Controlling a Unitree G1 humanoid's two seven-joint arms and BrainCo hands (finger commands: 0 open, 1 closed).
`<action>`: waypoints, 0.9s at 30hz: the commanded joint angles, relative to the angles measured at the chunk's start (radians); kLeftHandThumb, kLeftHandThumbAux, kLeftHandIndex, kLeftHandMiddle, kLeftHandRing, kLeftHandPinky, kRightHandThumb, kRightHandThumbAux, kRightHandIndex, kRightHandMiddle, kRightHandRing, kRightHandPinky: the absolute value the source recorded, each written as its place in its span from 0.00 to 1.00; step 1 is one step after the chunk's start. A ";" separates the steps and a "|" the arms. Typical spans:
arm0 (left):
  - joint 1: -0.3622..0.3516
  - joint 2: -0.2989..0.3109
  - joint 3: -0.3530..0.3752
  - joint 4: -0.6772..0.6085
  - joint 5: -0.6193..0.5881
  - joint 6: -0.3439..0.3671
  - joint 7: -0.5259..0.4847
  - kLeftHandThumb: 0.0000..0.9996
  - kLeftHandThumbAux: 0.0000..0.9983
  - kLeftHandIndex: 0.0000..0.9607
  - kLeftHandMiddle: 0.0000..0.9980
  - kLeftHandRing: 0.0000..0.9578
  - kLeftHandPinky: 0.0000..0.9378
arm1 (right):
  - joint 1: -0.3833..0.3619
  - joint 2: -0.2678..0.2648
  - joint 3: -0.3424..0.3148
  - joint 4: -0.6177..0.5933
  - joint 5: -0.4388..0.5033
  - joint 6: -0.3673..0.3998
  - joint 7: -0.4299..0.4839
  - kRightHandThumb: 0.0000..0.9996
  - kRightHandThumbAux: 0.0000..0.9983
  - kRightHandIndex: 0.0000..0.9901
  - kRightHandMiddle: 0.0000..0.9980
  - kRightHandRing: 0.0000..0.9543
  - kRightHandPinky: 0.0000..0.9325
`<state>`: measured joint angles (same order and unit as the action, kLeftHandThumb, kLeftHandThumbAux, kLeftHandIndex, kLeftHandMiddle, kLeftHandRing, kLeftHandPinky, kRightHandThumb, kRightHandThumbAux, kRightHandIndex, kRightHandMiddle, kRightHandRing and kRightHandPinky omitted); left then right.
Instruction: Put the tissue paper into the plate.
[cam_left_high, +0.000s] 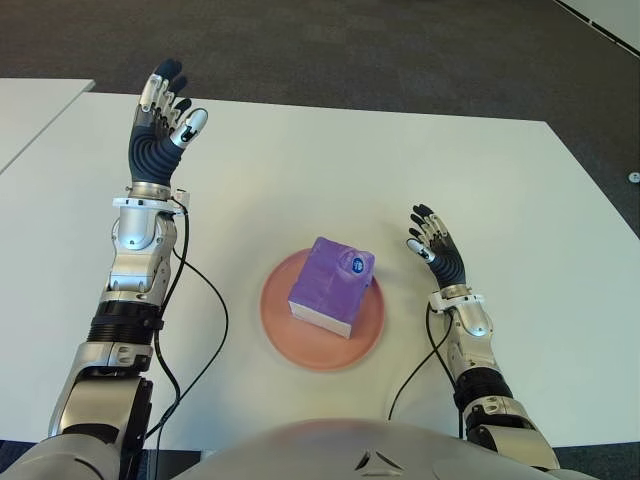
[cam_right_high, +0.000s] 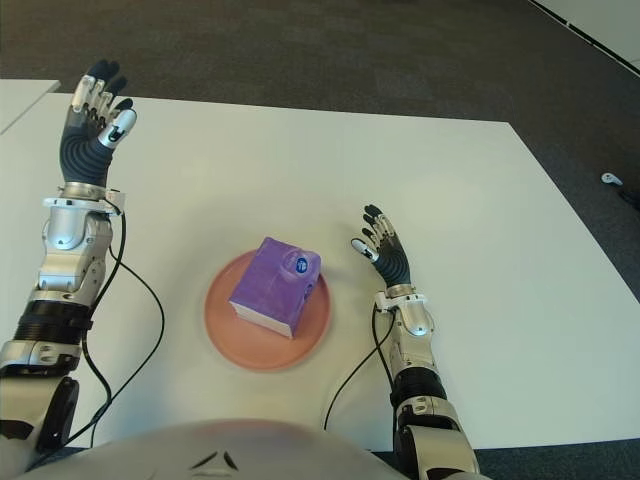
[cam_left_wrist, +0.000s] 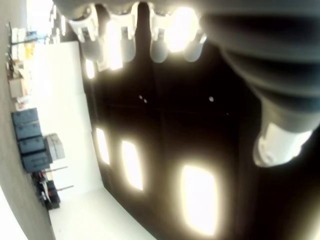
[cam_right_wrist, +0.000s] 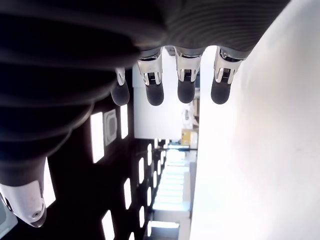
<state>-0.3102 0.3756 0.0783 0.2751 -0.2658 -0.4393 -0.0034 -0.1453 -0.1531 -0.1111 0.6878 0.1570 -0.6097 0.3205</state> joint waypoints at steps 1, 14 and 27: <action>0.065 -0.073 0.013 0.054 0.058 -0.004 0.014 0.00 0.59 0.00 0.00 0.00 0.00 | 0.096 0.052 0.024 0.109 -0.018 0.093 -0.006 0.00 0.58 0.00 0.00 0.00 0.00; 0.168 -0.172 0.043 0.115 0.204 -0.019 0.087 0.00 0.58 0.00 0.00 0.00 0.00 | 0.115 0.059 0.049 0.060 -0.030 0.111 -0.030 0.00 0.56 0.00 0.00 0.00 0.00; 0.312 -0.277 -0.023 0.047 0.324 -0.019 0.134 0.00 0.53 0.00 0.00 0.00 0.00 | 0.118 0.050 0.045 0.048 -0.029 0.112 -0.036 0.00 0.56 0.00 0.00 0.00 0.00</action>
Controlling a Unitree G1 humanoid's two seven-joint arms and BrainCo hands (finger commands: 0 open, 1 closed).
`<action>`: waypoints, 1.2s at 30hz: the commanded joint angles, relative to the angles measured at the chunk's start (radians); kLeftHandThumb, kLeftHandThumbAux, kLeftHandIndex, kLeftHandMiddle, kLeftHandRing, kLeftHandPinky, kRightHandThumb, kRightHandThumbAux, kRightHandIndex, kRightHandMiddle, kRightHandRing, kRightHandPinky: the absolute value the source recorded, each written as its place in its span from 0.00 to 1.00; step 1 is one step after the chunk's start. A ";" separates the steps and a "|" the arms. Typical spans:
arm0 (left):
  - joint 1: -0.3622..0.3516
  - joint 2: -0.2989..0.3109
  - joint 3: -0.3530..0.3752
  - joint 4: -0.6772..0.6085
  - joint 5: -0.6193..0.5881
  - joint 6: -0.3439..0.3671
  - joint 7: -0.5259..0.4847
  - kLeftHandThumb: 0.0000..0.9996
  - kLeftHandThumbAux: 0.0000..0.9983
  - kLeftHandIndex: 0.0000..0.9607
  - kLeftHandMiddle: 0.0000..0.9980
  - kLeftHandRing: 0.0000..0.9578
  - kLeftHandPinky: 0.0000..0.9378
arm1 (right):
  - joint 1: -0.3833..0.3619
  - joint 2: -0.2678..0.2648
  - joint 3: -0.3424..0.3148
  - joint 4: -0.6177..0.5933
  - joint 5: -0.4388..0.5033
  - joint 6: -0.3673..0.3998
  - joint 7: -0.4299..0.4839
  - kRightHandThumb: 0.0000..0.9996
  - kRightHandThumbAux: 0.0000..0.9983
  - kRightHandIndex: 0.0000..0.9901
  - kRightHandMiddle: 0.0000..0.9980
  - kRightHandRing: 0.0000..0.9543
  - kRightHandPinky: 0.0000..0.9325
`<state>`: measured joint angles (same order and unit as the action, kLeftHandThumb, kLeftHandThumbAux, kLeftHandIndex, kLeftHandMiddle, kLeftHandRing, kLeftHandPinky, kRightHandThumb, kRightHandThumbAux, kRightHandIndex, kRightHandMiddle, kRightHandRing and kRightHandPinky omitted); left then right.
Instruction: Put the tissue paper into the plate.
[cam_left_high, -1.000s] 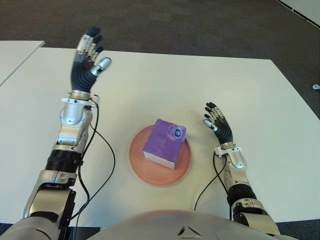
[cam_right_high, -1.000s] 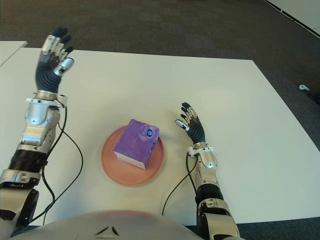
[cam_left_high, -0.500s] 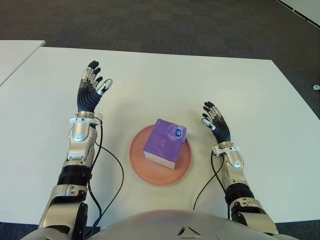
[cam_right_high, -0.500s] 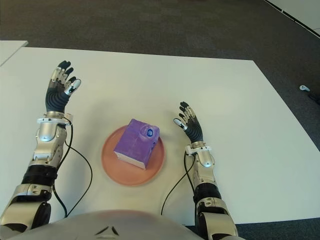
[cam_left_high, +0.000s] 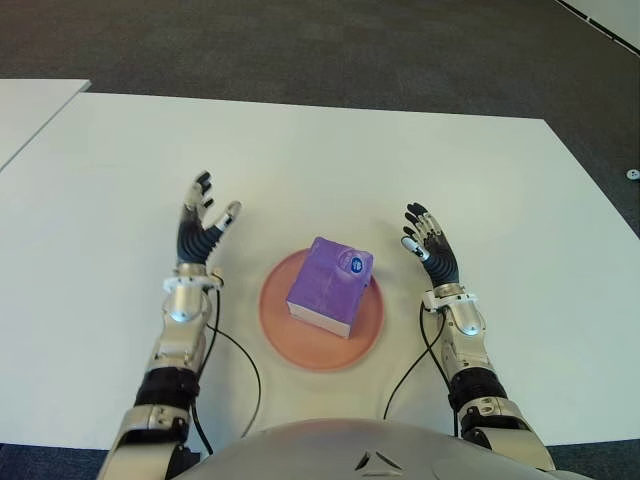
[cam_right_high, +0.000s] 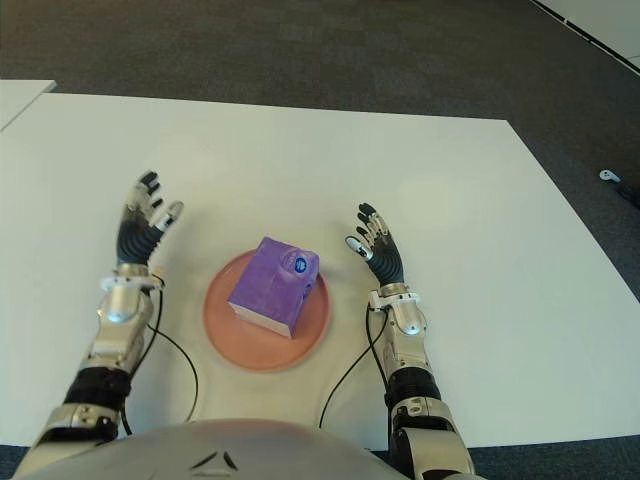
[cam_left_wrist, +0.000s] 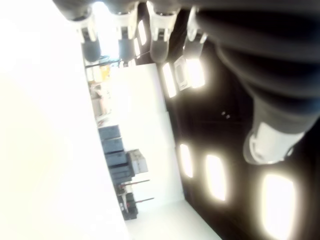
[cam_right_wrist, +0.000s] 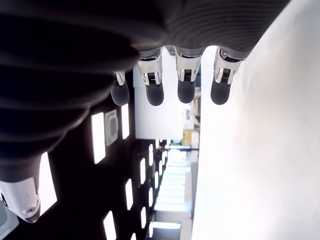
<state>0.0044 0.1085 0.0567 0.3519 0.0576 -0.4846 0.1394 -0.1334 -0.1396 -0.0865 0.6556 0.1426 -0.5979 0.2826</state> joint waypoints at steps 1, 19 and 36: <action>-0.001 -0.015 -0.003 -0.034 -0.001 0.032 -0.011 0.00 0.53 0.00 0.00 0.00 0.00 | 0.107 0.036 0.020 0.079 -0.015 0.099 0.002 0.00 0.56 0.00 0.00 0.00 0.00; 0.054 -0.069 -0.020 -0.044 -0.028 0.065 -0.055 0.00 0.53 0.00 0.00 0.00 0.00 | 0.102 0.032 0.003 0.086 -0.002 0.089 0.003 0.00 0.59 0.00 0.00 0.00 0.00; 0.051 -0.037 -0.012 0.001 -0.042 0.135 -0.107 0.00 0.49 0.00 0.00 0.00 0.00 | 0.114 0.035 -0.008 0.068 0.011 0.085 0.007 0.00 0.61 0.00 0.00 0.00 0.00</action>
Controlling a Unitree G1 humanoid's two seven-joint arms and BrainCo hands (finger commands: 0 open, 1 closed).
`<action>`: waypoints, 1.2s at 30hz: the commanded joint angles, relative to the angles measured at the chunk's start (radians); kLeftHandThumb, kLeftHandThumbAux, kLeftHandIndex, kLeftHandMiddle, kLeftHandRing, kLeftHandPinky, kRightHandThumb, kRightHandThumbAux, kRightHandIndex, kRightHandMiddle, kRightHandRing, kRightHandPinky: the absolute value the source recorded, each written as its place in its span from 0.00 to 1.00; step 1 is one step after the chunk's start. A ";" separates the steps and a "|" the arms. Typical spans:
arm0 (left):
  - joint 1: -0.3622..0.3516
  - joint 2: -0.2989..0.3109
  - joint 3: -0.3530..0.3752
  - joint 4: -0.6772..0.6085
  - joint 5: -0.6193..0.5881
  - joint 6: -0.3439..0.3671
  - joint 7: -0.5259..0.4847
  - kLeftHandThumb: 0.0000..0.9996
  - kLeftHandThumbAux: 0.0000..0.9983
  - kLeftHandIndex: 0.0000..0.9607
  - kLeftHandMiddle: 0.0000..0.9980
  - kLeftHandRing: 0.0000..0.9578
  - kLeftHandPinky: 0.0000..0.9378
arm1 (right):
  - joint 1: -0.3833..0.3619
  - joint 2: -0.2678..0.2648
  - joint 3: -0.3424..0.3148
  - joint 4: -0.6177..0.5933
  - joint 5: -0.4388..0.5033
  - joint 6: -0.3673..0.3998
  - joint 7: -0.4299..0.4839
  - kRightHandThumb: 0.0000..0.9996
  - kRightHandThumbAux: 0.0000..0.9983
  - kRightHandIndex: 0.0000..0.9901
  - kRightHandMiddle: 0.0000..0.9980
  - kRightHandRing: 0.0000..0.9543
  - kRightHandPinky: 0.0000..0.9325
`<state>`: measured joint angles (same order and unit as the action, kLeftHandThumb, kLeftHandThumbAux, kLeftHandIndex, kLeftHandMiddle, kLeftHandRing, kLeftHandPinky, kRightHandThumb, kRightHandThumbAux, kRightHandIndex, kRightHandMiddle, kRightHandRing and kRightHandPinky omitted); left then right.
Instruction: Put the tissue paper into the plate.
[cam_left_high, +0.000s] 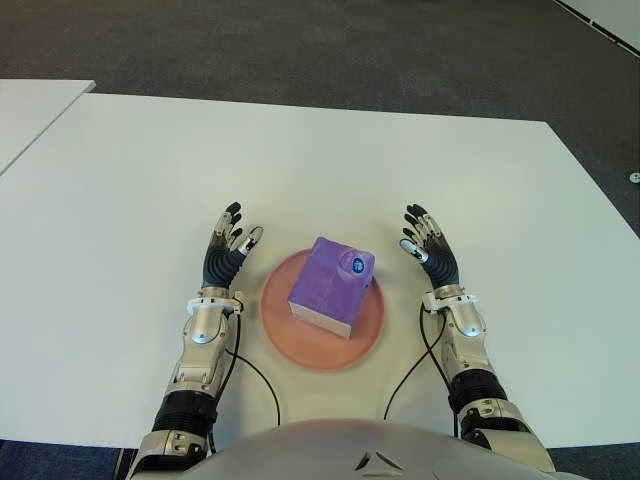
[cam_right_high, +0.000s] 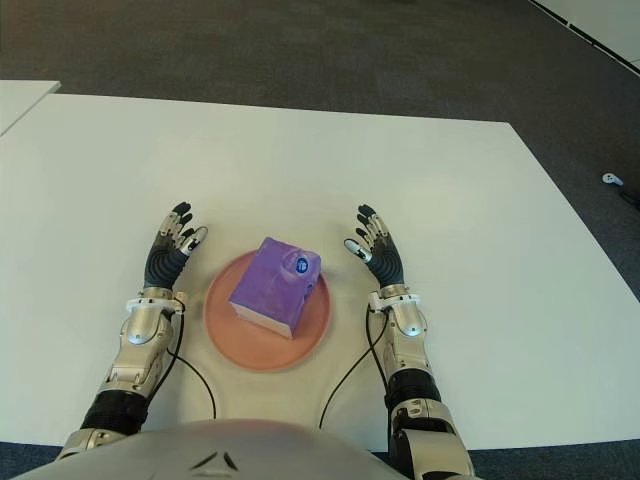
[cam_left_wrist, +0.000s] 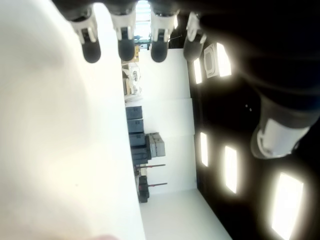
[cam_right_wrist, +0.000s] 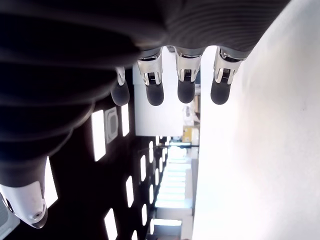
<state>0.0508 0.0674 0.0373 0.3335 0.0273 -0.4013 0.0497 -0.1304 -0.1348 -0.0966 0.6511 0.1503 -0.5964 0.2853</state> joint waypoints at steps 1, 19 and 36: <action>0.005 0.003 0.009 0.019 -0.014 0.061 -0.018 0.00 0.49 0.00 0.00 0.00 0.00 | 0.112 0.030 0.002 0.071 0.004 0.084 0.005 0.00 0.61 0.00 0.00 0.00 0.00; -0.021 0.008 0.086 0.103 -0.048 0.004 0.003 0.00 0.55 0.00 0.00 0.00 0.00 | 0.108 0.036 -0.010 0.079 0.015 0.065 0.003 0.00 0.63 0.00 0.00 0.00 0.00; -0.031 0.016 0.112 0.136 -0.074 -0.029 -0.026 0.00 0.56 0.00 0.00 0.00 0.00 | 0.111 0.071 -0.030 0.073 0.012 0.023 -0.045 0.00 0.62 0.00 0.00 0.00 0.00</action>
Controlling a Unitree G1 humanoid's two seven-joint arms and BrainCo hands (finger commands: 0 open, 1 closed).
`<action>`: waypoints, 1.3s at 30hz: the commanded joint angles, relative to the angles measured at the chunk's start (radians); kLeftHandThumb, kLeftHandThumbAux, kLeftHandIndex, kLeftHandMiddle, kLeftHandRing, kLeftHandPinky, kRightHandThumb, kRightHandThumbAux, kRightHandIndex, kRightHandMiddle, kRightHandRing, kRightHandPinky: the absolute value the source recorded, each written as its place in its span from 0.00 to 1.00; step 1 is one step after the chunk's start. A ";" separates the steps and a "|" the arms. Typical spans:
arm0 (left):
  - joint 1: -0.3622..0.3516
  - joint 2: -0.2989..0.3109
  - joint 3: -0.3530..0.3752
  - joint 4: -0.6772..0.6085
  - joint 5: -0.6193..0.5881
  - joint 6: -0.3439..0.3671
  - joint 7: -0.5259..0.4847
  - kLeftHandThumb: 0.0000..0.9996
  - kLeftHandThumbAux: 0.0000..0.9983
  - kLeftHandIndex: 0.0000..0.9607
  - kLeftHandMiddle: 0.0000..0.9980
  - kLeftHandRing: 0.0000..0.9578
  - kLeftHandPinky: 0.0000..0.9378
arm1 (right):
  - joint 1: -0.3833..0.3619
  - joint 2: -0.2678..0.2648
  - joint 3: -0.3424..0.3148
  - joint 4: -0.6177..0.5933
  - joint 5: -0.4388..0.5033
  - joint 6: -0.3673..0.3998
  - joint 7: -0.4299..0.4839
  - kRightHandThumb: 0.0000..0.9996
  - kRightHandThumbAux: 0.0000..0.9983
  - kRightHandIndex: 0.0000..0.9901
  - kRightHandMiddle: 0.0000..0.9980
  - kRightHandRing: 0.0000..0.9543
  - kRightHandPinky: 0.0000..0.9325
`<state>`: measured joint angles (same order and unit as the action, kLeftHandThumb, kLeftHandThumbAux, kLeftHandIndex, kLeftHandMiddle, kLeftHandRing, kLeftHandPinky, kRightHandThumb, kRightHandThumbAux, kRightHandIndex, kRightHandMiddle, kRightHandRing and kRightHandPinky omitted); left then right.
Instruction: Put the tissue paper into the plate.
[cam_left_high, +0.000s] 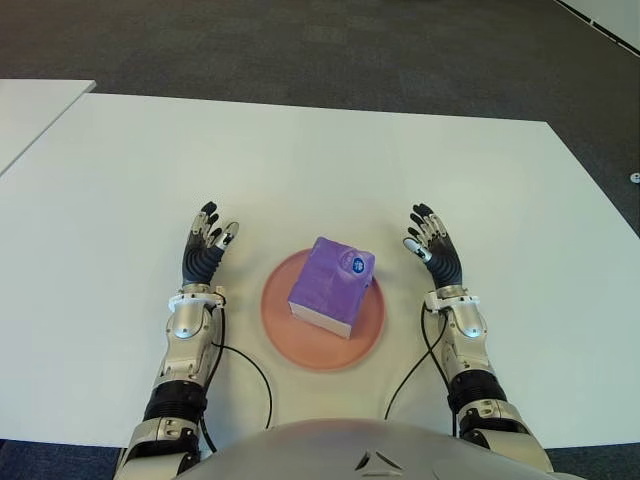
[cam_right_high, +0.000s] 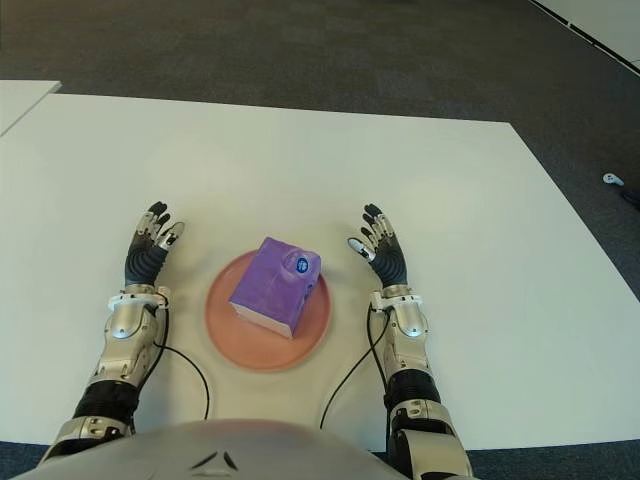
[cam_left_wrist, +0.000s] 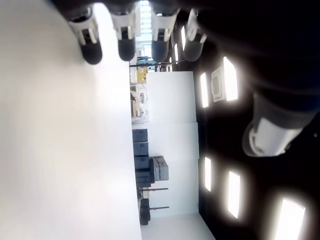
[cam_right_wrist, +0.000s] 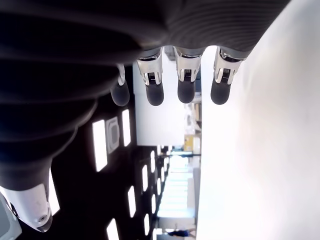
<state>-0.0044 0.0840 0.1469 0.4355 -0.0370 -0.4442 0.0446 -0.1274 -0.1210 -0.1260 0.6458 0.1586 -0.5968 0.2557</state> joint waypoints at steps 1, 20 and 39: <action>0.025 0.000 0.002 0.033 -0.011 0.013 -0.022 0.00 0.56 0.00 0.00 0.00 0.00 | 0.108 0.058 -0.001 0.076 0.003 0.023 -0.017 0.00 0.62 0.00 0.00 0.00 0.00; 0.032 -0.002 0.003 0.030 -0.026 0.003 -0.049 0.00 0.57 0.00 0.00 0.00 0.00 | 0.129 0.077 -0.001 0.045 -0.007 0.021 -0.037 0.00 0.61 0.00 0.00 0.00 0.00; 0.035 -0.008 -0.005 0.028 -0.021 -0.014 -0.047 0.00 0.57 0.00 0.00 0.00 0.00 | 0.138 0.097 0.000 0.033 -0.014 0.030 -0.064 0.00 0.62 0.00 0.00 0.00 0.00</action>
